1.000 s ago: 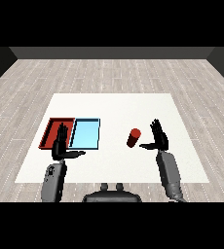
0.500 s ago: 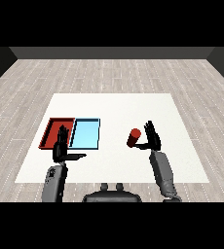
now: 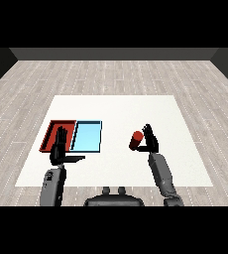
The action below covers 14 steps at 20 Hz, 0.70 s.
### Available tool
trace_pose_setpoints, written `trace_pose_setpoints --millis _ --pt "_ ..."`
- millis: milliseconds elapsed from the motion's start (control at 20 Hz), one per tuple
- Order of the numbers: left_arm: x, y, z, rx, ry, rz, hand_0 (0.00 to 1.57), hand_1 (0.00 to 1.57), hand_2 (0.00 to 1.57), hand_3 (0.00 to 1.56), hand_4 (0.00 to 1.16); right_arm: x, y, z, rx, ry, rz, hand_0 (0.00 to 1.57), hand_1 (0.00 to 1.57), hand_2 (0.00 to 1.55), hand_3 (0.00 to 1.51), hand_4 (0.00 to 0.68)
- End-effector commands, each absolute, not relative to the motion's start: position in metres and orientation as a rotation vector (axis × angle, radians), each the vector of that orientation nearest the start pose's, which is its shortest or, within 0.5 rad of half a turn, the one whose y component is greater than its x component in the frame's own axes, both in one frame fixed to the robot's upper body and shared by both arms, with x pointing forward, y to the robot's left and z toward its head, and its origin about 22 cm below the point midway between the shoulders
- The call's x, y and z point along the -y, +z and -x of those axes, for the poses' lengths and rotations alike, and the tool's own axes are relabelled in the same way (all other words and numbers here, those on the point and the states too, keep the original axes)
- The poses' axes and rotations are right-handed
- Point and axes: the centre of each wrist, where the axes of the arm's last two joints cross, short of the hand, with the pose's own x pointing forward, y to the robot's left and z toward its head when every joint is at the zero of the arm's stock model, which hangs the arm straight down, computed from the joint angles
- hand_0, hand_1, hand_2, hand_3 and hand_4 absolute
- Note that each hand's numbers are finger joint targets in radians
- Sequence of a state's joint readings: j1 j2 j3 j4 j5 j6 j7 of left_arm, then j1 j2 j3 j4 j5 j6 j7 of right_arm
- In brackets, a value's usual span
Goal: Pick the red can and put it in the red box
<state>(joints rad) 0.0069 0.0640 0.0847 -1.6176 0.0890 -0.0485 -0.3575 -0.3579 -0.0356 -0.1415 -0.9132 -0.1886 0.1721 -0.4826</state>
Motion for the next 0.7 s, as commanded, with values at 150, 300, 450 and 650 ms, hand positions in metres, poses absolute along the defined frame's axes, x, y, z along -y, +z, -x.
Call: trace_pose_setpoints --millis 150,300,450,650 --pt "-0.253 0.016 -0.246 1.996 0.050 -0.021 0.00 0.00 0.00 0.00 0.00 0.249 -0.076 -0.310 1.717 -0.119 -0.253 0.00 0.00 0.00 0.00 0.000" --pt "-0.260 0.022 -0.243 1.965 0.055 -0.010 0.00 0.00 0.00 0.00 0.00 0.221 -0.058 -0.318 1.704 -0.111 -0.251 0.00 0.00 0.00 0.00 0.000" --pt "-0.251 0.008 -0.237 1.987 0.059 -0.017 0.00 0.00 0.00 0.00 0.00 0.224 -0.066 -0.324 1.698 -0.125 -0.265 0.00 0.00 0.00 0.00 0.000" --pt "-0.258 0.008 -0.236 1.987 0.061 -0.033 0.00 0.00 0.00 0.00 0.00 0.225 -0.065 -0.340 1.706 -0.140 -0.289 0.00 0.00 0.00 0.00 0.000"
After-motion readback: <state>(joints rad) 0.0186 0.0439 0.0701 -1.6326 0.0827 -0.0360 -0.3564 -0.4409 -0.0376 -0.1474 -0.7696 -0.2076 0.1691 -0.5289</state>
